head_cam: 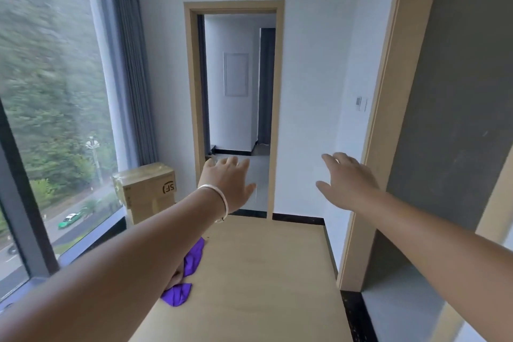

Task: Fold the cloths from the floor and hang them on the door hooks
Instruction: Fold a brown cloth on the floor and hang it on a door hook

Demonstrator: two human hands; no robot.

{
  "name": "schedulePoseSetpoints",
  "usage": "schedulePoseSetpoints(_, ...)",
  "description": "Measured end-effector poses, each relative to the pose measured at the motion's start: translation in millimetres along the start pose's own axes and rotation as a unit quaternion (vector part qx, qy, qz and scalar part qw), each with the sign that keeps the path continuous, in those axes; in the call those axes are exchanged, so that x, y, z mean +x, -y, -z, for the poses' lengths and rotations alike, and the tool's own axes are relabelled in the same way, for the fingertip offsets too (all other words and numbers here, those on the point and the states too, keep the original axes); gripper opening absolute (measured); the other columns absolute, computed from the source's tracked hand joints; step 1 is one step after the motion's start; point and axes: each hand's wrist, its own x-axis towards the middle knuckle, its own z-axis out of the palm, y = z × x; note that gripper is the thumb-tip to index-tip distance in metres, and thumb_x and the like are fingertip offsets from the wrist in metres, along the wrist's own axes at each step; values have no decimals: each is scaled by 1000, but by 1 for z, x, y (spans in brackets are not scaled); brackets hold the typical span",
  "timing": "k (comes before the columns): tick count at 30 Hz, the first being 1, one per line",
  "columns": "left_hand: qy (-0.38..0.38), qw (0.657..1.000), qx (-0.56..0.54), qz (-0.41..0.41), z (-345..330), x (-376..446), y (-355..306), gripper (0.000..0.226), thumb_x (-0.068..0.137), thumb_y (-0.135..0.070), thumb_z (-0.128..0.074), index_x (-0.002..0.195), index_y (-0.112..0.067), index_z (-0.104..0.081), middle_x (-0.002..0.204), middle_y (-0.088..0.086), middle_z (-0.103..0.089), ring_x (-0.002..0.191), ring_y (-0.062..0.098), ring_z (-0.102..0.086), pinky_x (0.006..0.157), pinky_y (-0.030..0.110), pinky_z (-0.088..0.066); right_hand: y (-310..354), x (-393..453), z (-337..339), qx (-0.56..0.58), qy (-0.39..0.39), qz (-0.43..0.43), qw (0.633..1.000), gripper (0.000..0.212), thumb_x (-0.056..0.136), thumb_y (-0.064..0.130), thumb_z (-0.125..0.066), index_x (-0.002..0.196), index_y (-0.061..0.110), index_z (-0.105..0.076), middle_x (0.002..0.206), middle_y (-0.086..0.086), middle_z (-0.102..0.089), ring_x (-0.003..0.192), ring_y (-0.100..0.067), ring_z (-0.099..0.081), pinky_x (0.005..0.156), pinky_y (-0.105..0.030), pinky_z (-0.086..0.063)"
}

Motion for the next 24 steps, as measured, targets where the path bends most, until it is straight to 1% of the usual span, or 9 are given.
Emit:
schedulePoseSetpoints(5, -24, 1000, -11, -15, -16, 69, 29, 60, 95, -55, -37, 145, -22, -29, 140, 4, -47, 124, 25, -49, 104, 46, -39, 3, 64, -8, -14, -4, -22, 1000, 62, 94, 47, -40, 147, 22, -21, 153, -4, -25, 138, -23, -28, 106, -39, -31)
schedulePoseSetpoints(11, -19, 999, -26, -29, -51, 145, 48, 60, 95, -55, -39, 145, -23, -29, 139, 3, -48, 124, 25, -49, 106, 47, -37, 6, 130, -28, -14, -14, -38, 999, 61, 94, 45, -42, 147, 23, -22, 152, -3, -26, 137, -23, -29, 102, -38, -33)
schedulePoseSetpoints(17, -5, 998, -32, -57, -91, 203, 36, 57, 94, -54, -39, 141, -23, -32, 136, 3, -48, 124, 25, -48, 106, 47, -35, -15, 173, -59, -20, -1, -53, 998, 61, 94, 45, -42, 147, 23, -22, 152, -2, -27, 137, -22, -30, 99, -37, -35)
schedulePoseSetpoints(21, 13, 997, -33, -65, -113, 245, 16, 56, 94, -53, -39, 141, -23, -33, 135, 3, -48, 125, 24, -46, 108, 48, -33, -45, 203, -81, -13, 10, -64, 998, 62, 94, 45, -42, 148, 24, -20, 154, -2, -23, 139, -21, -28, 102, -37, -34)
schedulePoseSetpoints(24, 15, 997, -31, -69, -128, 277, -5, 55, 94, -53, -39, 139, -22, -34, 133, 3, -49, 123, 24, -48, 106, 48, -34, -73, 229, -98, -9, 10, -64, 998, 63, 94, 45, -43, 149, 24, -20, 155, -2, -22, 139, -22, -28, 103, -37, -34)
